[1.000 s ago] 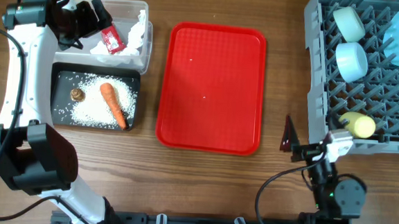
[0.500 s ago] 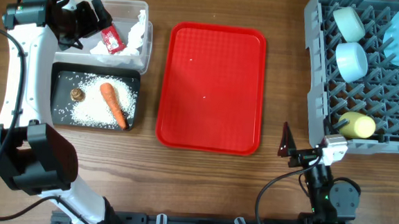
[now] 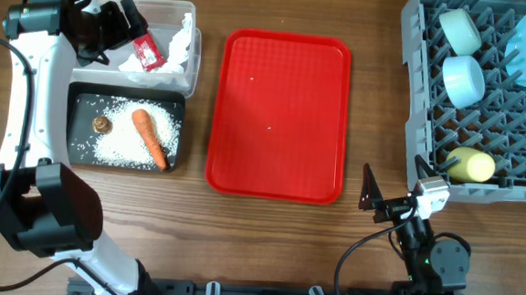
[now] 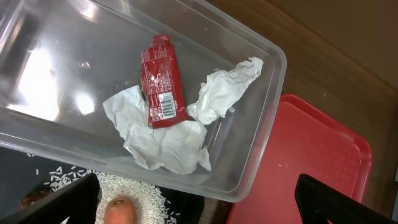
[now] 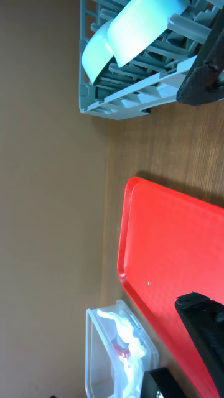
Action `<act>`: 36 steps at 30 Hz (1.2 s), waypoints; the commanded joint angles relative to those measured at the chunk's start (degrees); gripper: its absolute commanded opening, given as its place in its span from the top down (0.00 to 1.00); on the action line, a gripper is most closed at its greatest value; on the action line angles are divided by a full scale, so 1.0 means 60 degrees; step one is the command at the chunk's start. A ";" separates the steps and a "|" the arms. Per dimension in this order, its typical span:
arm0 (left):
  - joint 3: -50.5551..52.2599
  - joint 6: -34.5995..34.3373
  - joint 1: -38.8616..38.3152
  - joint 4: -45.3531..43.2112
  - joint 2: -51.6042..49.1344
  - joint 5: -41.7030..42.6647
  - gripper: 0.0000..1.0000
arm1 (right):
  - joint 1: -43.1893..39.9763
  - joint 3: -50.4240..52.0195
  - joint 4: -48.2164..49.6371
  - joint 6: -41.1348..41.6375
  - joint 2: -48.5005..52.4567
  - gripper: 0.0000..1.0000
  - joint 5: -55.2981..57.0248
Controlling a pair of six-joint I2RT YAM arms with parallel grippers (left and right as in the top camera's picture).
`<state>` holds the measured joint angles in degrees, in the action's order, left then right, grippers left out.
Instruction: Sort waste into correct bins and load items into the dishwasher rack
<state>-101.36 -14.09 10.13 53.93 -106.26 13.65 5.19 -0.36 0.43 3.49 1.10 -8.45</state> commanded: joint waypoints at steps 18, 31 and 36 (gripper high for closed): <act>-0.0109 -0.0047 0.0015 0.0051 0.0474 0.0259 0.00 | 0.0044 0.0011 0.0026 0.0168 -0.0084 0.00 0.0138; 0.5359 0.2062 -0.2495 -0.6229 0.4470 -0.1800 0.00 | 0.0044 0.0011 0.0026 0.0168 -0.0084 0.00 0.0138; 0.9315 0.1395 -0.2371 -0.8929 0.6987 -0.1716 0.00 | 0.0044 0.0011 0.0026 0.0171 -0.0084 0.00 0.0138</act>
<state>-58.41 -4.34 -5.39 5.23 -72.60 5.74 5.19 -0.36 0.38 3.49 1.10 -8.45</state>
